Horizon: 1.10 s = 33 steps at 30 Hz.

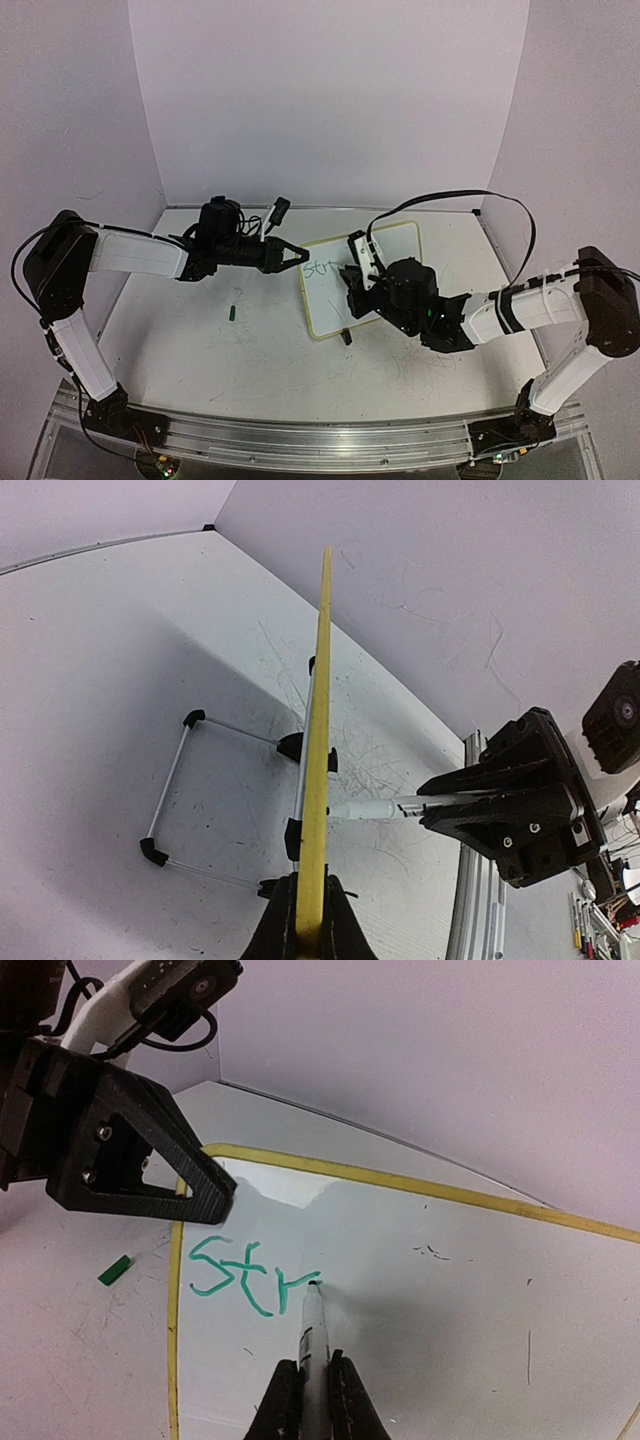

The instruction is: Write a sentence on the whiteboard

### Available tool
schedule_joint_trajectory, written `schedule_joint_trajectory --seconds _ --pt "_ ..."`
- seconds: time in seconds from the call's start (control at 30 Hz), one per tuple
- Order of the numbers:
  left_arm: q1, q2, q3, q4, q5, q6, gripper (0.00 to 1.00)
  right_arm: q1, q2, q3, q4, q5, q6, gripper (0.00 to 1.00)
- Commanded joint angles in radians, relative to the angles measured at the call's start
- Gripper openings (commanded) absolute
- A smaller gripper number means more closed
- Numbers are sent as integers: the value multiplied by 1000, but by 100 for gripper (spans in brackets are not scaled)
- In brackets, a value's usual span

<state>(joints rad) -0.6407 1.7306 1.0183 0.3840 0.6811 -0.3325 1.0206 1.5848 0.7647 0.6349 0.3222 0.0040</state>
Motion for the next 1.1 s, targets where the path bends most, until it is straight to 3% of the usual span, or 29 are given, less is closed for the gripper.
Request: schedule_joint_trajectory --seconds 0.0,0.47,1.07 --pt "4 -36 19 32 -5 23 0 -2 8 7 -11 3 44 0" --pt "4 -33 19 30 -4 25 0 -2 -16 -34 -26 3 63 0" --pt "4 -40 18 29 -2 29 0 -10 -24 -30 10 114 88 0"
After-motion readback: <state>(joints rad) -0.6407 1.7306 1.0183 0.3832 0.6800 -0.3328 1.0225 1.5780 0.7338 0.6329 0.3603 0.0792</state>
